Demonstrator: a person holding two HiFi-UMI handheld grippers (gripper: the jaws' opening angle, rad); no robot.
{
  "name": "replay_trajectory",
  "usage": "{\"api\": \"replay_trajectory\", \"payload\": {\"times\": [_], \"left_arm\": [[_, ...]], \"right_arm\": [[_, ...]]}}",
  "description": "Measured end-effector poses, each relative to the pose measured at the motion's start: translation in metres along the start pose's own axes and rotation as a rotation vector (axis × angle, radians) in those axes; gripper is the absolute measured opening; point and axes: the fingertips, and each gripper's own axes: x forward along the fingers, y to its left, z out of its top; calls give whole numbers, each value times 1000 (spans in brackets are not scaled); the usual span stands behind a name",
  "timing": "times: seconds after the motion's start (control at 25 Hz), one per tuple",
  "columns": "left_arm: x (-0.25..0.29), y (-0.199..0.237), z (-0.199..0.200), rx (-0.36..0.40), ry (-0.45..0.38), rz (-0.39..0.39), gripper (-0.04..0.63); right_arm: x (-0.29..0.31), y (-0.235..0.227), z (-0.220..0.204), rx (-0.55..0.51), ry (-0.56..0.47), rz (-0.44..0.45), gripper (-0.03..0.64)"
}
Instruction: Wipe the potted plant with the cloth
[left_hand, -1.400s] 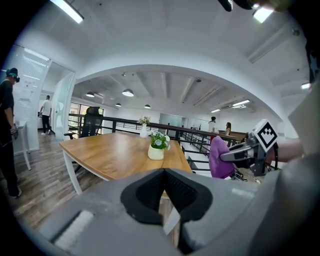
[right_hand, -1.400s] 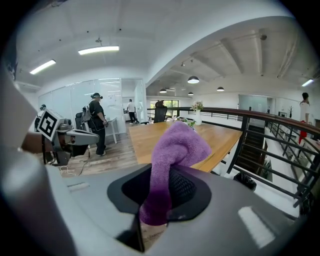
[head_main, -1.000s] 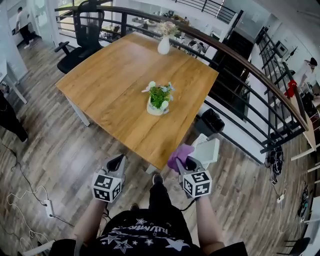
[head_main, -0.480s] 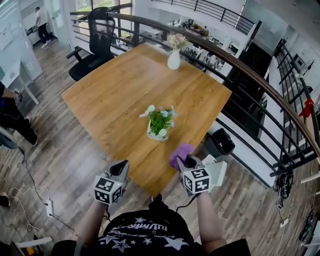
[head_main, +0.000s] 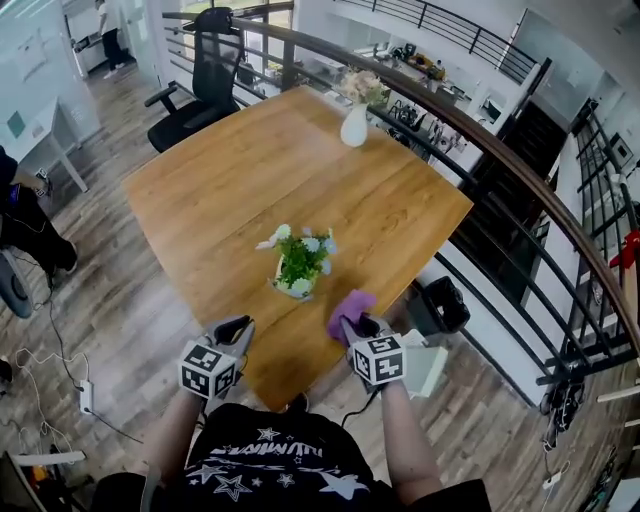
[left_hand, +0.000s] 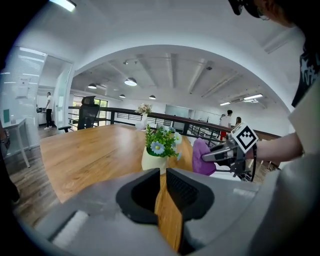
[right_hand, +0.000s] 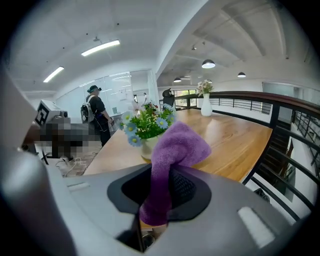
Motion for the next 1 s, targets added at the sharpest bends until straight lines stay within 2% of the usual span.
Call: {"api": "replay_trajectory", "payload": {"times": [0.24, 0.4, 0.52, 0.6, 0.76, 1.0], "left_arm": [[14, 0, 10, -44, -6, 26, 26], [22, 15, 13, -3, 13, 25, 25], [34, 27, 8, 7, 38, -3, 26], [44, 34, 8, 14, 51, -30, 113], [70, 43, 8, 101, 97, -89, 183], [106, 39, -5, 296, 183, -258, 291]], "right_arm": [[27, -12, -4, -23, 56, 27, 86], [51, -13, 0, -65, 97, 36, 86], [64, -17, 5, -69, 118, 31, 86], [73, -21, 10, -66, 121, 26, 86], [98, -32, 23, -113, 122, 8, 86], [130, -38, 36, -319, 131, 37, 86]]}}
